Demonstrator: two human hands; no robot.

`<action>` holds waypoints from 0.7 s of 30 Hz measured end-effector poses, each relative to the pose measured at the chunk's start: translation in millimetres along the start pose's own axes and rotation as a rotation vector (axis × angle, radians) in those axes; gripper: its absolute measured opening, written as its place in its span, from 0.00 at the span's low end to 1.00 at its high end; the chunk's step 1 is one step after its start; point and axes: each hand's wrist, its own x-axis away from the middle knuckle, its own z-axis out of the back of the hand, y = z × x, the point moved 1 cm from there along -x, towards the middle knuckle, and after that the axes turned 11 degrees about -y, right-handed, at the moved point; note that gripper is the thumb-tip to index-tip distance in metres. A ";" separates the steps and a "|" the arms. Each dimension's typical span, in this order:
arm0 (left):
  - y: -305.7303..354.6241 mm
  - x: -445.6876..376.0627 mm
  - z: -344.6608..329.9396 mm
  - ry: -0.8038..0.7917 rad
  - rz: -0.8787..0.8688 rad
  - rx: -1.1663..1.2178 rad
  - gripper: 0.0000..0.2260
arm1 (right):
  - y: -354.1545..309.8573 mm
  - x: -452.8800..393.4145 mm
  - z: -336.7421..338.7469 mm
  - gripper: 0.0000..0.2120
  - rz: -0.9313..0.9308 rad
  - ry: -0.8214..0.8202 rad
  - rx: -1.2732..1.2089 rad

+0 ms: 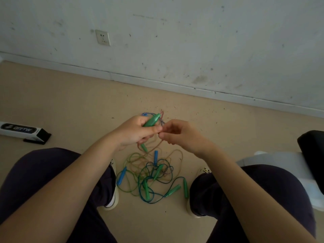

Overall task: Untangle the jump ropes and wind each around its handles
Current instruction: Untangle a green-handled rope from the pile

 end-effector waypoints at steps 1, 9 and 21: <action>0.1 -0.4 0.4 0.000 -0.010 0.008 0.12 | 1.9 -2.0 -0.6 0.04 -0.005 0.031 0.028; -7.8 0.6 17.9 0.092 -0.037 0.080 0.07 | -0.1 7.0 29.2 0.03 0.094 0.314 -0.222; -1.3 -1.1 17.7 0.104 -0.028 0.129 0.09 | -0.2 5.1 35.5 0.04 0.080 0.416 -0.203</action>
